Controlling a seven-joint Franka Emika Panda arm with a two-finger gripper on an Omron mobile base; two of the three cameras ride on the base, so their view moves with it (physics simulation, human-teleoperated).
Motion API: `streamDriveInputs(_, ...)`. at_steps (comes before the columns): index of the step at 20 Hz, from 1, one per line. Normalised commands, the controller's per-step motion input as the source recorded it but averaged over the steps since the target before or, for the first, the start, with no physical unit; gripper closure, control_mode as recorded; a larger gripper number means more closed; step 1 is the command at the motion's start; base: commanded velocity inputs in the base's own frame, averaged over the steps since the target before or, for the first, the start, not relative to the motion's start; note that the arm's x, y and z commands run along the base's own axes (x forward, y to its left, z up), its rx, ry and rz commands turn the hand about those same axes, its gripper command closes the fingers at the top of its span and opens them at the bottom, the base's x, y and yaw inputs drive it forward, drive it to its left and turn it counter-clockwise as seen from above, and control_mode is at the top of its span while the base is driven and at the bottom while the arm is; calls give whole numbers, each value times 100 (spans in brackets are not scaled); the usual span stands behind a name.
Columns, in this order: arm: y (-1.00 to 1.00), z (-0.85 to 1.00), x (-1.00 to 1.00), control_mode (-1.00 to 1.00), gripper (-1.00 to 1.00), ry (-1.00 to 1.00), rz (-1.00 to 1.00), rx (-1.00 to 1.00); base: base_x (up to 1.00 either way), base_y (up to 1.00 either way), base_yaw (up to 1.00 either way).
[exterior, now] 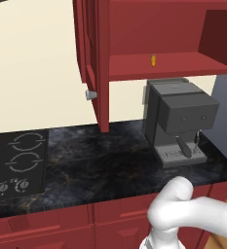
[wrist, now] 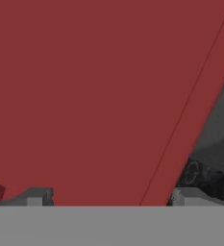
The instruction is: Pick the carrot from the counter and place it in the cabinet. Then close the cabinet.
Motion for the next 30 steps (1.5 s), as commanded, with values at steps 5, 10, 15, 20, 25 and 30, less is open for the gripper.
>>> streamDriveInputs(5,99,9,97,-100,-100,0,-26,-11,0,0,0)
streamDriveInputs(10,87,0,100,-100,-100,-2,-25,-11,0,0,0)
streamDriveInputs(15,64,0,93,-100,-100,-9,-30,-15,0,0,0)
streamDriveInputs(20,54,-1,95,-100,-100,-13,-38,-18,0,0,0)
streamDriveInputs(25,30,0,100,-100,-100,0,-37,-7,0,0,0)
streamDriveInputs(30,18,3,96,-100,-100,2,-34,-3,0,0,0)
